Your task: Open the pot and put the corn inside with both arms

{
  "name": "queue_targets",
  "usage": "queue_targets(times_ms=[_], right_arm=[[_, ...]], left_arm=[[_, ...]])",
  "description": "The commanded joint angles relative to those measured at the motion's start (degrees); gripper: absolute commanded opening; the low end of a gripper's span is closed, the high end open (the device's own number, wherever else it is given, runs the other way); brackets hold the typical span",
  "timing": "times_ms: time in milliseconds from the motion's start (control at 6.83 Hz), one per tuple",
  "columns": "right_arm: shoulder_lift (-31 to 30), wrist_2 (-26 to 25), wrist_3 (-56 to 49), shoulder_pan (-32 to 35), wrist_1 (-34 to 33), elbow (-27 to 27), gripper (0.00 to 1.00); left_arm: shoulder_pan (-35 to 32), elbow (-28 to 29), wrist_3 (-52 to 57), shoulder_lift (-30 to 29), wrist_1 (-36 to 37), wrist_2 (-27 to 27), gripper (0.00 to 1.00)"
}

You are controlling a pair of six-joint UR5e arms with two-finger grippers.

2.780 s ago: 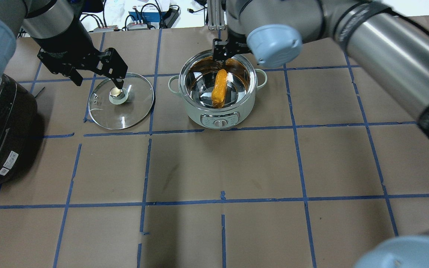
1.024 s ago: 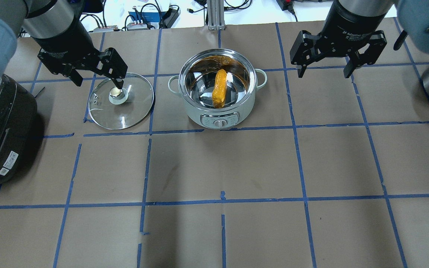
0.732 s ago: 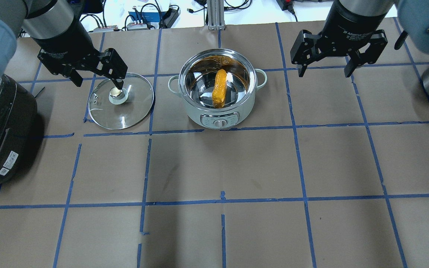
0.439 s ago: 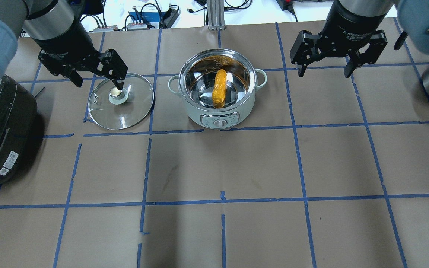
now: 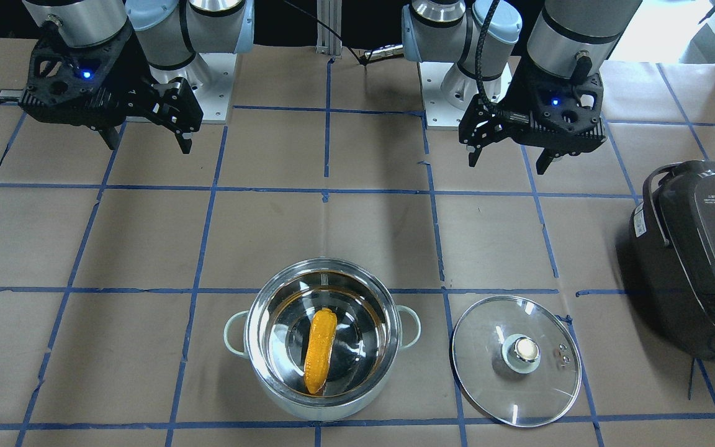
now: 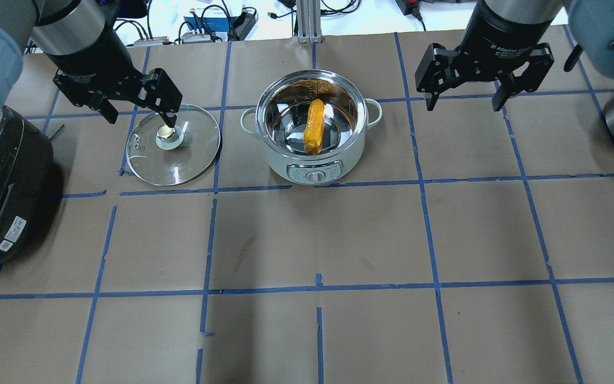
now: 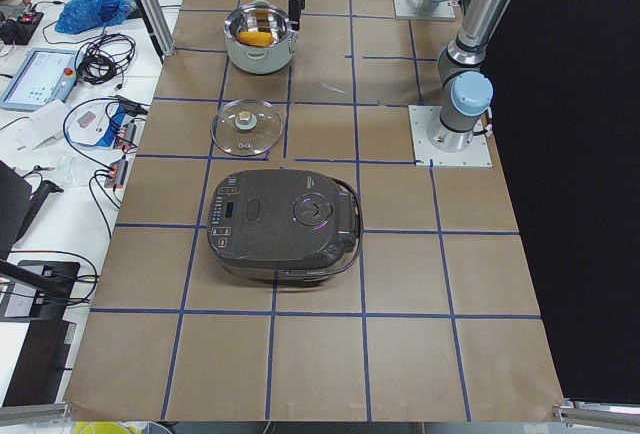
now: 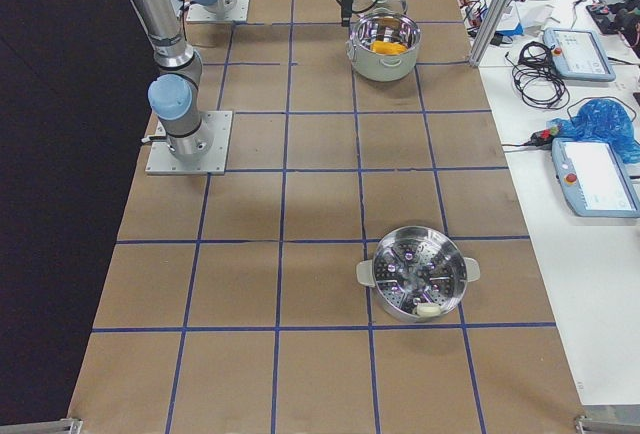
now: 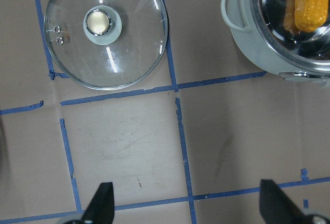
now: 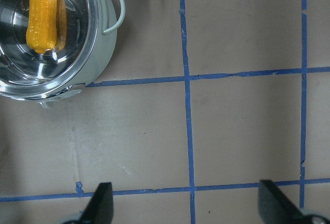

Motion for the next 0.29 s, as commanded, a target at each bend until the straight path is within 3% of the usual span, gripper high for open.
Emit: queue_targets(times_ms=[0,146], right_arm=[[0.0,0.1,0.0,-0.1,-0.2,0.1,1.00],[0.0,0.0,0.0,0.0,-0.2,0.1,1.00]], left_arm=[[0.0,-0.1,0.0,0.1,0.0,0.0,1.00],[0.0,-0.4,0.0,0.1,0.1,0.0,1.00]])
